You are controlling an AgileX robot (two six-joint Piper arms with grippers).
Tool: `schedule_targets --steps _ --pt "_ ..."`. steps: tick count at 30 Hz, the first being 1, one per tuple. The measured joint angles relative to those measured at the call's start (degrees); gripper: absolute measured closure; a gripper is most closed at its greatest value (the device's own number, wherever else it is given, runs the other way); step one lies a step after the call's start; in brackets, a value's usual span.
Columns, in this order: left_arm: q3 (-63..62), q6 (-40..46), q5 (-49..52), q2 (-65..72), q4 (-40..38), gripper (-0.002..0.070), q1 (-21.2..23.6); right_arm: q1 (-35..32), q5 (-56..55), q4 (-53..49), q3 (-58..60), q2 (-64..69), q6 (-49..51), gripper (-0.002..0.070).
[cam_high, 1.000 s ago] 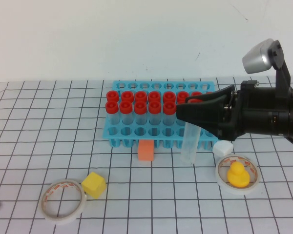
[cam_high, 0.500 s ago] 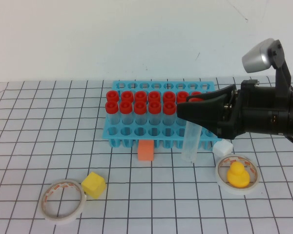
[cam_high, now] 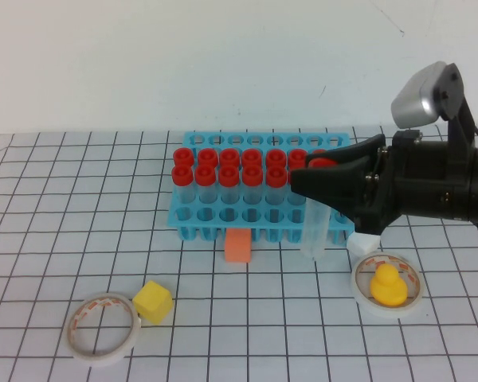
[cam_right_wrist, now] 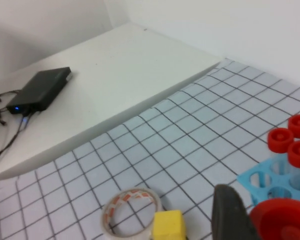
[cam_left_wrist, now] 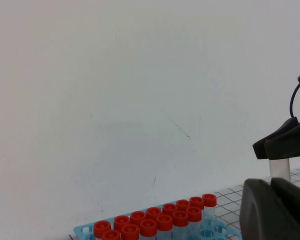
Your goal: Place the test tubes
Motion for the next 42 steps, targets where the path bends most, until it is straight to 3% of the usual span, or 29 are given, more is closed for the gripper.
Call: schedule_targets --steps 3,8,10,15,18,19,22,25,32,42 --pt "0.0 0.0 0.0 0.0 0.0 0.0675 0.0 0.0 -3.5 0.0 -0.1 0.0 1.0 0.0402" --pt "0.0 0.0 0.0 0.0 0.0 0.0675 0.0 1.5 -24.9 -15.2 -2.4 0.0 29.4 0.0402" --pt "0.0 0.0 0.0 0.0 0.0 0.0675 0.0 1.7 -33.8 -28.2 -2.7 0.0 47.1 0.0402" --pt "0.0 0.0 0.0 0.0 0.0 0.0675 0.0 1.8 -47.7 -73.5 -2.8 0.9 100.4 0.0402" --pt "0.0 0.0 0.0 0.0 0.0 0.0675 0.0 1.8 -56.3 -98.1 -2.8 3.2 121.6 0.0402" --pt "0.0 0.0 0.0 0.0 0.0 0.0675 0.0 1.8 -63.8 -110.0 -2.7 5.3 128.1 0.0402" --pt "0.0 0.0 0.0 0.0 0.0 0.0675 0.0 1.9 -72.5 -119.9 -2.7 9.6 129.7 0.0402" --pt "0.0 0.0 0.0 0.0 0.0 0.0675 0.0 1.9 -75.7 -121.8 -2.6 13.3 125.2 0.0402" --pt "0.0 0.0 0.2 0.0 0.0 0.0675 0.0 1.9 -81.5 -116.8 -2.5 19.7 116.6 0.0402" --pt "0.0 0.0 0.2 0.0 0.0 0.0675 0.0 1.9 -87.6 -113.3 -3.8 26.6 111.7 0.0402"
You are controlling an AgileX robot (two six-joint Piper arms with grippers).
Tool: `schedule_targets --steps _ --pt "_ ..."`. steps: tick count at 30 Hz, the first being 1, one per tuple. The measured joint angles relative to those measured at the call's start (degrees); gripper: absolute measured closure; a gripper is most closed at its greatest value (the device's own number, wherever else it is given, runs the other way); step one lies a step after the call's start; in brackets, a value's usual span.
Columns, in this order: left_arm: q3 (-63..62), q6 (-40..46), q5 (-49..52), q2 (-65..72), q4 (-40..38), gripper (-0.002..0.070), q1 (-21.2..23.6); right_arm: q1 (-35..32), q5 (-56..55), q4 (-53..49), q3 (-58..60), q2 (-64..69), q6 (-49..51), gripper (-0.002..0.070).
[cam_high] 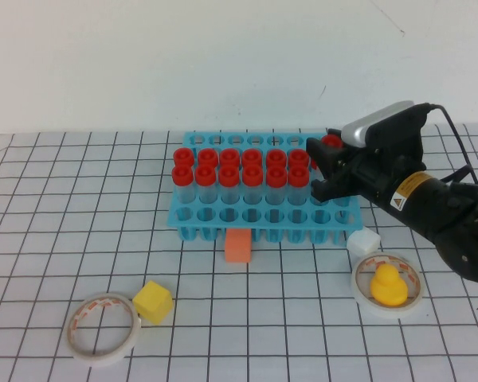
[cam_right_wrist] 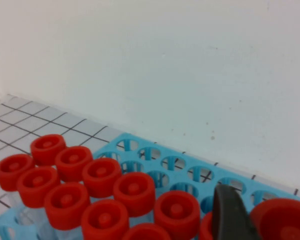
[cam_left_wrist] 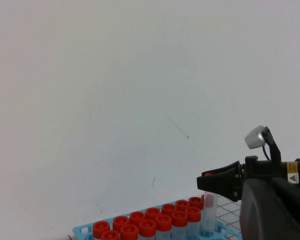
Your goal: Place the test tubes
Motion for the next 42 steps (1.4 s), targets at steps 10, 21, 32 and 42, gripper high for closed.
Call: schedule_targets --steps 10,21,32,42 --pt "0.0 0.0 0.0 0.0 0.0 0.0676 0.0 0.0 -0.9 2.0 -0.2 0.6 -1.7 0.0402" --pt "0.0 0.0 0.0 0.0 0.0 0.0676 0.0 0.0 -1.2 2.0 -0.2 1.9 -1.7 0.0402" --pt "0.0 0.0 0.0 0.0 0.0 0.0676 0.0 0.0 -4.6 1.5 -0.5 3.8 -1.9 0.0402" --pt "0.0 0.0 0.0 0.0 0.0 0.0676 0.0 0.0 -4.6 0.5 -0.5 4.3 -2.0 0.0402"
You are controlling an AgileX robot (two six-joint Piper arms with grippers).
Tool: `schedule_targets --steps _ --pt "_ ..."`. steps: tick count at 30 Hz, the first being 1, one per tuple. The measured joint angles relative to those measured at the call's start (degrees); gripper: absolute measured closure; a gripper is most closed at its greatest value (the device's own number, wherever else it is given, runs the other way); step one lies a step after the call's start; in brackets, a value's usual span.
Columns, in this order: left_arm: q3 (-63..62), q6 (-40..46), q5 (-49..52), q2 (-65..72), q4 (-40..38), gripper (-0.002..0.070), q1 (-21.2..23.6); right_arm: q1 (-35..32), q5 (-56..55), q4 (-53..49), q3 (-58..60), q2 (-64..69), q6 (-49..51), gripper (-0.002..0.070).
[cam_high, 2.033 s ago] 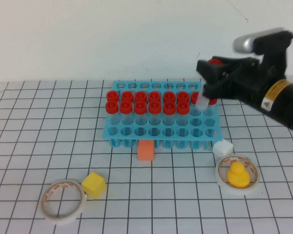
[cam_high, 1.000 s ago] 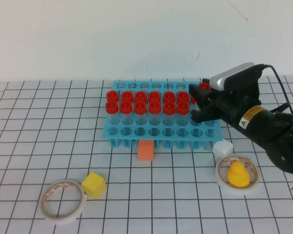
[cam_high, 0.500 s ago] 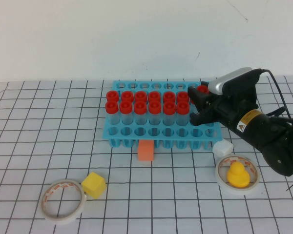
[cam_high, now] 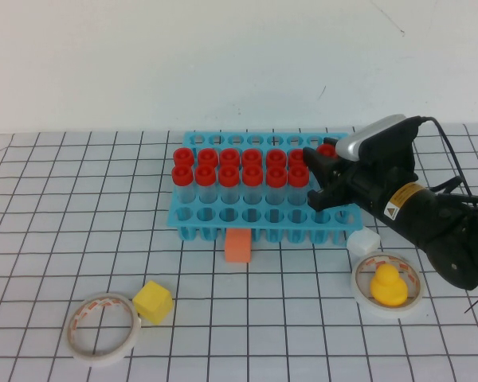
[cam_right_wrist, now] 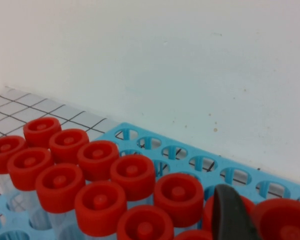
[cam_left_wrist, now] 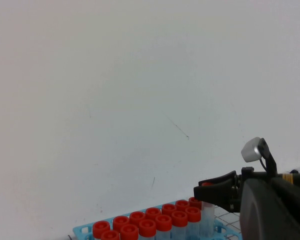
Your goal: Place the test tubes
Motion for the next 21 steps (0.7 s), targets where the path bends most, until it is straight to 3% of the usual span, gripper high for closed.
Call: schedule_targets --steps 12,17,21 --pt "0.0 0.0 0.0 0.0 0.0 0.0676 0.0 0.0 0.6 -0.1 0.0 0.0 0.0 0.0402" --pt "0.0 0.0 0.0 0.0 0.0 0.0676 0.0 0.0 0.6 -0.1 0.0 0.0 0.0 0.0316" --pt "0.0 0.0 0.0 0.0 0.0 0.0676 0.0 0.0 0.6 1.1 0.0 0.0 0.0 0.0287"
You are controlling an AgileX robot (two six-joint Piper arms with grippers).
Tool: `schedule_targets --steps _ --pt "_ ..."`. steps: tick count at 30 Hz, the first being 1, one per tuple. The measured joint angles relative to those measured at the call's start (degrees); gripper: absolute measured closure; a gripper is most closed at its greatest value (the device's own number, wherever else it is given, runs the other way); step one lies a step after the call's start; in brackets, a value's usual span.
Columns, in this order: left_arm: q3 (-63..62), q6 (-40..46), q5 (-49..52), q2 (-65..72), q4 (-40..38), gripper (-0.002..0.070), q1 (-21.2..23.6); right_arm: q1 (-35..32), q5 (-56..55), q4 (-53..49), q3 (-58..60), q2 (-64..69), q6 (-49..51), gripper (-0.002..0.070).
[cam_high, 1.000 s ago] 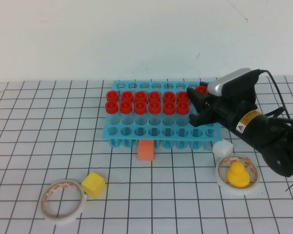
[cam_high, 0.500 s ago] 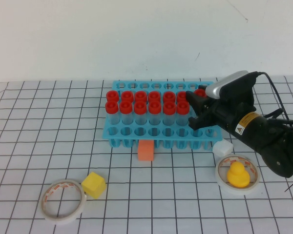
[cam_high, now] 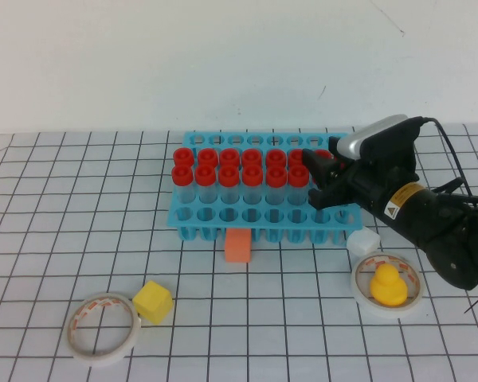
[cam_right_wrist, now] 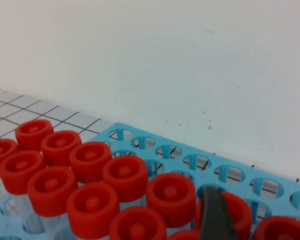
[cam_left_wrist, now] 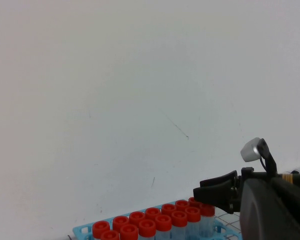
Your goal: Place the test tubes
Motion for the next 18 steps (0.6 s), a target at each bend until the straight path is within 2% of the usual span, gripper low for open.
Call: schedule_targets --steps 6,9,12,13,14,16,18 --pt "0.0 0.0 0.0 0.0 0.0 0.0676 0.0 0.0 0.0 0.3 0.0 -1.3 0.1 0.0281" --pt "0.0 0.0 0.0 0.0 0.0 0.0676 0.0 0.0 0.0 -0.9 0.1 -3.6 1.5 0.0301" --pt "0.0 0.0 0.0 0.0 0.0 0.0676 0.0 0.0 0.0 -5.2 1.4 -8.8 3.0 0.0416" --pt "0.0 0.0 0.0 0.0 0.0 0.0676 0.0 0.0 0.0 -9.0 3.3 -13.5 3.6 0.0525" --pt "0.0 0.0 0.0 0.0 0.0 0.0676 0.0 0.0 0.2 -10.8 4.5 -16.2 4.4 0.0578" --pt "0.0 0.0 0.0 0.0 0.0 0.0676 0.0 0.0 0.8 -13.7 7.0 -21.6 6.2 0.0634" --pt "0.0 0.0 0.0 0.0 0.0 0.0676 0.0 0.0 2.4 -16.3 9.8 -27.3 8.2 0.0656"
